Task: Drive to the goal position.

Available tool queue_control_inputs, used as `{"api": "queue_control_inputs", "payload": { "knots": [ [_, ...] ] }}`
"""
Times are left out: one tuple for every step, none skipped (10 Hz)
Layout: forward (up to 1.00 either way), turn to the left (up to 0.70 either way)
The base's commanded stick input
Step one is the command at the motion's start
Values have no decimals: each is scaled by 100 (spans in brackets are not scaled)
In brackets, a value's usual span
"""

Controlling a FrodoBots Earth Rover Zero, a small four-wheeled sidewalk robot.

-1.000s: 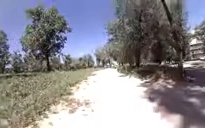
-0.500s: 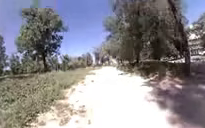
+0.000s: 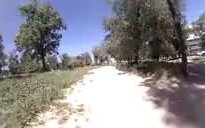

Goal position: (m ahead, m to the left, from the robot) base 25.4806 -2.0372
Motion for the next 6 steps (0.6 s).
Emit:
{"api": "queue_control_inputs", "payload": {
  "knots": [
    [-85, -1],
    [-85, -4],
    [-85, -8],
    [-85, -18],
    [-85, -24],
    [-85, -24]
  ]
}}
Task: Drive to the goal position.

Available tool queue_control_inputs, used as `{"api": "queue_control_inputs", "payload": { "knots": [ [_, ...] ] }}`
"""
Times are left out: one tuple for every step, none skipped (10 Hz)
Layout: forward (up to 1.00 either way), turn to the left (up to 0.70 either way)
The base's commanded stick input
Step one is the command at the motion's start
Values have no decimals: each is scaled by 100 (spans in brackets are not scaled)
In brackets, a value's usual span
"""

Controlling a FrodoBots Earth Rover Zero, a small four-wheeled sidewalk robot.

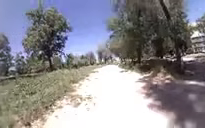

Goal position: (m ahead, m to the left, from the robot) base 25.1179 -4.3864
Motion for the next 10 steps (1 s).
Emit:
{"api": "queue_control_inputs", "payload": {
  "knots": [
    [-85, -24],
    [-85, -24],
    [-85, -24],
    [-85, -24],
    [-85, -24],
    [-85, -24],
    [-85, -24],
    [-77, -22],
    [0, 0],
    [0, 0]
  ]
}}
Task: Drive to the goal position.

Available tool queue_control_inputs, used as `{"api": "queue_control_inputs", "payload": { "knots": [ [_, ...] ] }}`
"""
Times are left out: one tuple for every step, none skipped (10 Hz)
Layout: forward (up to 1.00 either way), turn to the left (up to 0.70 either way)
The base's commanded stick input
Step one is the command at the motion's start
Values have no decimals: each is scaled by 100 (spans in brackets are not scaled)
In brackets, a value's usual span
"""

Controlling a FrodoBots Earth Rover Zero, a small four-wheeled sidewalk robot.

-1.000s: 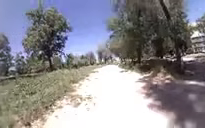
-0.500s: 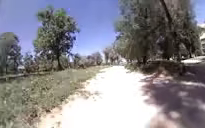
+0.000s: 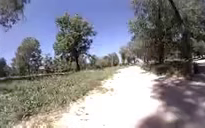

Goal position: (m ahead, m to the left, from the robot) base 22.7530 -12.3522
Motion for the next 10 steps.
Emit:
{"api": "queue_control_inputs", "payload": {
  "knots": [
    [0, 0],
    [0, 0],
    [0, 0],
    [0, 0],
    [0, 0],
    [10, -1],
    [60, -4],
    [85, -34],
    [85, -32],
    [85, -15]
  ]
}}
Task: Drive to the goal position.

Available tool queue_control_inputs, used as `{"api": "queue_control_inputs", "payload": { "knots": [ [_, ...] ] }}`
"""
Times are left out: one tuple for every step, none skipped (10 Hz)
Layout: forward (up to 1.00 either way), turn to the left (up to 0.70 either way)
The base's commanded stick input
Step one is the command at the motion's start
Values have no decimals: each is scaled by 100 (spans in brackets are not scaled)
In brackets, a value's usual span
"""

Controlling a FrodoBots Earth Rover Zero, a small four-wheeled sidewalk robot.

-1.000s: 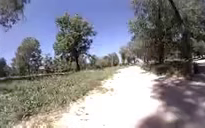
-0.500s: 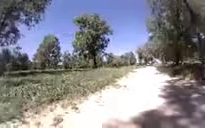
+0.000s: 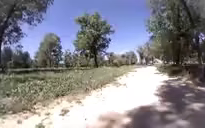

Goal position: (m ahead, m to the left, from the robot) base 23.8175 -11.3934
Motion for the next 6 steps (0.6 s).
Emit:
{"api": "queue_control_inputs", "payload": {
  "knots": [
    [85, -23],
    [85, -34],
    [85, -34],
    [85, -34],
    [85, -34],
    [85, -34]
  ]
}}
